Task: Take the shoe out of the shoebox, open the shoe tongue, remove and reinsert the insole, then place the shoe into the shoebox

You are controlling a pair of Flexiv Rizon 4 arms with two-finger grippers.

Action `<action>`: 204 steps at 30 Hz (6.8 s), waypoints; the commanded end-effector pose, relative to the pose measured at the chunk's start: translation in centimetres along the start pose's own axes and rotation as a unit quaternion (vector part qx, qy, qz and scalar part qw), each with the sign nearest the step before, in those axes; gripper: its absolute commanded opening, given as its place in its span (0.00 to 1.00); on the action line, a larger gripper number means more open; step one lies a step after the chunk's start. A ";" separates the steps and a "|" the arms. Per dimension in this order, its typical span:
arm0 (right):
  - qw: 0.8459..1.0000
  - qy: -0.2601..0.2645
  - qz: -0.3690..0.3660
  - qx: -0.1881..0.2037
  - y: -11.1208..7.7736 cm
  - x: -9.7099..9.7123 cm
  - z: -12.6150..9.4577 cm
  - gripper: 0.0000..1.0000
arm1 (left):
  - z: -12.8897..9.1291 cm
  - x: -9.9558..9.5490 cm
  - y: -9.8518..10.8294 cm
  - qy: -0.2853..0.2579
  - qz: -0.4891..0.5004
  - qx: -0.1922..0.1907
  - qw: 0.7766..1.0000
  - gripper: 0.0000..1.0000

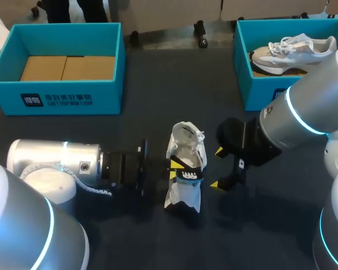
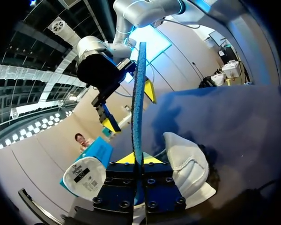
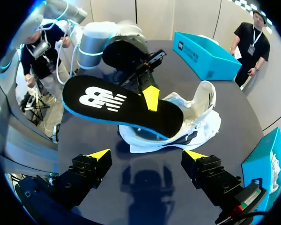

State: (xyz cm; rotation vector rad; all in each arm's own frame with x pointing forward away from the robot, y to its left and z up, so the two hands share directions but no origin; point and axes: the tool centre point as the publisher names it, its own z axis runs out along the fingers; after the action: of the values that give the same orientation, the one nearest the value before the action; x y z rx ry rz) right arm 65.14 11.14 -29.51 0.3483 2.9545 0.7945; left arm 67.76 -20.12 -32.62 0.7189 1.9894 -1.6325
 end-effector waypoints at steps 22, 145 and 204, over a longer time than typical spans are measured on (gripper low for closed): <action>1.000 0.000 0.000 -0.001 -0.1 0.1 0.0 1.00 | -0.1 -1.0 2.2 0.008 0.021 -0.028 0.999 0.31; 1.000 0.000 0.000 -0.001 -0.1 0.1 0.0 1.00 | 0.1 0.6 0.7 0.117 0.076 -0.032 0.990 0.14; 1.000 0.000 0.000 -0.001 -0.1 0.1 0.0 1.00 | -1.0 -0.5 -0.4 0.139 0.093 -0.042 0.985 1.00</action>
State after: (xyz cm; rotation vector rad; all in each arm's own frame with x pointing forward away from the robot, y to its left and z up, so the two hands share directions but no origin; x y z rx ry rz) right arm 65.14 11.14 -29.52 0.3484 2.9545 0.7946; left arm 68.10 -20.07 -32.72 1.1061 2.0889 -1.3983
